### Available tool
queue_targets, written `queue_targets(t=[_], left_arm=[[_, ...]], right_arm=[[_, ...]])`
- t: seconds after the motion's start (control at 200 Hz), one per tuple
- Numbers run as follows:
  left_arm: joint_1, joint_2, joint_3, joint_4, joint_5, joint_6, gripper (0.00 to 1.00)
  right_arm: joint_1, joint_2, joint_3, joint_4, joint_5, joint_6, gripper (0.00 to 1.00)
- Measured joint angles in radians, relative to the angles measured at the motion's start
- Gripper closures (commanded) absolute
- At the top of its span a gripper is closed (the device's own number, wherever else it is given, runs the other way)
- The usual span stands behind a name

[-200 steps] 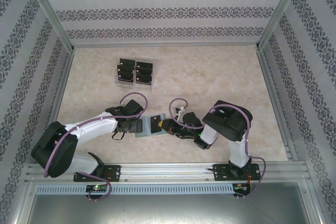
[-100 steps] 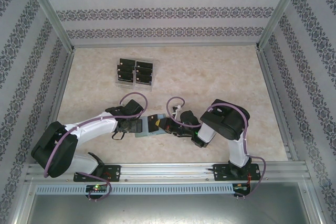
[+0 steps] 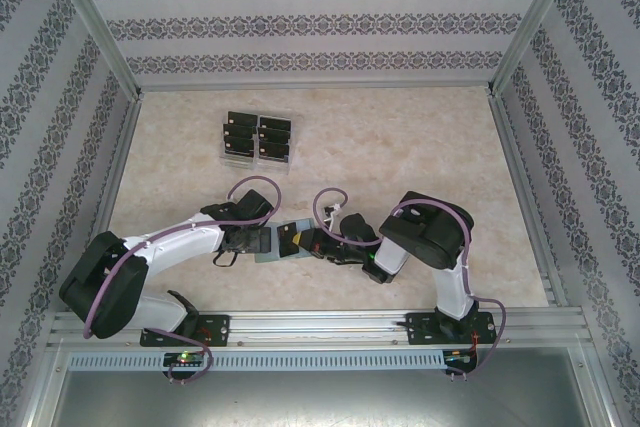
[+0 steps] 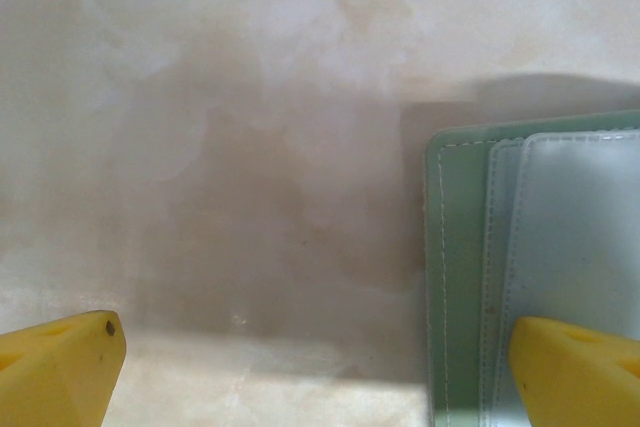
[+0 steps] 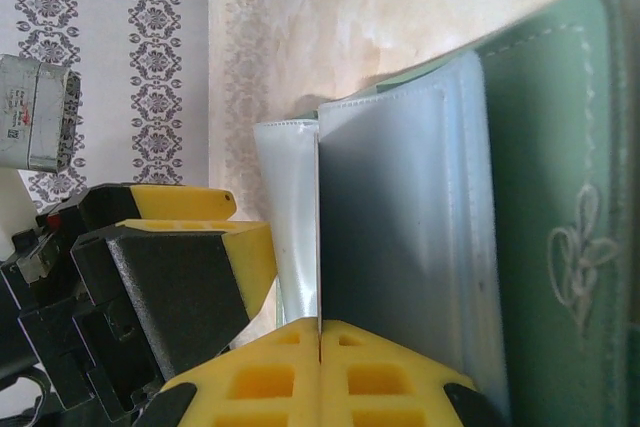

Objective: Put the credit cards into the card holder
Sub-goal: Insert the credit card into the card slot.

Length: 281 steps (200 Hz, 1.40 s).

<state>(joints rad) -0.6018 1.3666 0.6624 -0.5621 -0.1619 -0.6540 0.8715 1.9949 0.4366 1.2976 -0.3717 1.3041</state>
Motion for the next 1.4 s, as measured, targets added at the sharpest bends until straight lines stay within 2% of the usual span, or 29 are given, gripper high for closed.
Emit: queue_targets(t=[0.61, 1.404], left_arm=[[0.000, -0.040, -0.007, -0.057, -0.049, -0.001, 0.01], [0.000, -0.007, -0.010, -0.052, -0.045, -0.004, 0.02]], right_arm=[[-0.012, 0.003, -0.001, 0.004, 0.007, 0.021, 1.00], [-0.043, -0.021, 0.001, -0.045, 0.008, -0.010, 1.00]])
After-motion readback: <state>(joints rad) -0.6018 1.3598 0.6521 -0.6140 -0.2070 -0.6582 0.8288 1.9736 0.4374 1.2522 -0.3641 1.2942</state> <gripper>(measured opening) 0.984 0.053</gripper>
